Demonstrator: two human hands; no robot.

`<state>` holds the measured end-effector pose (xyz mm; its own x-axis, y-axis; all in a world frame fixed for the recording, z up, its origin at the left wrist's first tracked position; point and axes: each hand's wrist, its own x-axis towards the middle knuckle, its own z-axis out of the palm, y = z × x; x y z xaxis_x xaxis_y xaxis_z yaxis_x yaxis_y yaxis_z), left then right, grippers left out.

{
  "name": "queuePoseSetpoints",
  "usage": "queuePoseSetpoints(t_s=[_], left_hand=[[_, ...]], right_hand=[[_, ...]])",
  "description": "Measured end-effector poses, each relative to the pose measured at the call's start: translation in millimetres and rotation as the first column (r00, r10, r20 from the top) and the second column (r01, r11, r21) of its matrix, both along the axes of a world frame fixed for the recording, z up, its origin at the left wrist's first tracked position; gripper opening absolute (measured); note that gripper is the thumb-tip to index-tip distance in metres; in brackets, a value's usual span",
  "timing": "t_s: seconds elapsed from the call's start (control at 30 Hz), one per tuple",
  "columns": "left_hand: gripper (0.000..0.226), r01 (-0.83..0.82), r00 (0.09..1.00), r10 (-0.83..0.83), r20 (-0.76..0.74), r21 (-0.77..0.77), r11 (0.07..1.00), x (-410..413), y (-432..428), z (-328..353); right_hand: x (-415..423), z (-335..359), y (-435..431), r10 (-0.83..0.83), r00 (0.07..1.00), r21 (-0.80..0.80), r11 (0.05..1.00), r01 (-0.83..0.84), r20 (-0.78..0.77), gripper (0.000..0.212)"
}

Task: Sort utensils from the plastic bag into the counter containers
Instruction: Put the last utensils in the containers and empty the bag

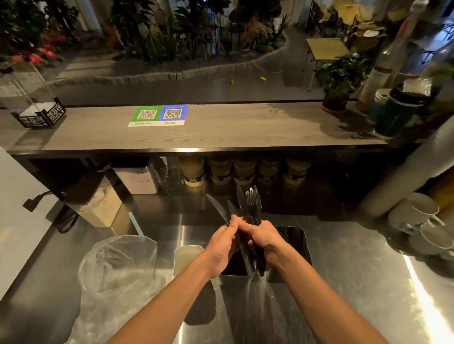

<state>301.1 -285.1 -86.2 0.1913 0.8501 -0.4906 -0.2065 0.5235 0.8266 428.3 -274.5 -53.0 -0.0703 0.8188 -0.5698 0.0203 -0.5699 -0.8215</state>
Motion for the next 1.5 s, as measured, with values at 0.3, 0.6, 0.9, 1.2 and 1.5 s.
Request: queuePoseSetpoints(t_s=[0.3,0.6,0.9,1.2,1.5], left_hand=[[0.034,0.146,0.989,-0.146,0.004,0.062,0.987,-8.7,4.2,-0.5],[0.038,-0.215,0.962,0.213,-0.171,0.008,0.977,7.1,10.1,-7.8],[0.036,-0.19,0.923,0.238,-0.303,0.177,0.966,24.9,29.3,8.0],[0.031,-0.111,0.974,0.142,-0.176,0.173,0.979,49.2,24.9,9.8],[0.022,-0.079,0.977,0.113,-0.179,0.185,0.98,67.5,26.5,7.9]], right_hand=[[-2.1,-6.7,-0.5,-0.039,0.998,-0.043,0.998,0.041,0.047,0.035],[-6.7,-10.9,0.1,-0.043,0.98,0.107,0.994,0.023,0.194,0.039],[24.8,-2.6,-1.8,0.122,0.989,0.141,0.981,-0.132,0.08,0.042],[50.2,-4.3,-5.9,0.114,0.992,0.141,0.984,-0.106,-0.052,0.045],[65.4,-13.8,-4.0,0.023,1.0,0.189,0.982,-0.021,-0.011,0.036]])
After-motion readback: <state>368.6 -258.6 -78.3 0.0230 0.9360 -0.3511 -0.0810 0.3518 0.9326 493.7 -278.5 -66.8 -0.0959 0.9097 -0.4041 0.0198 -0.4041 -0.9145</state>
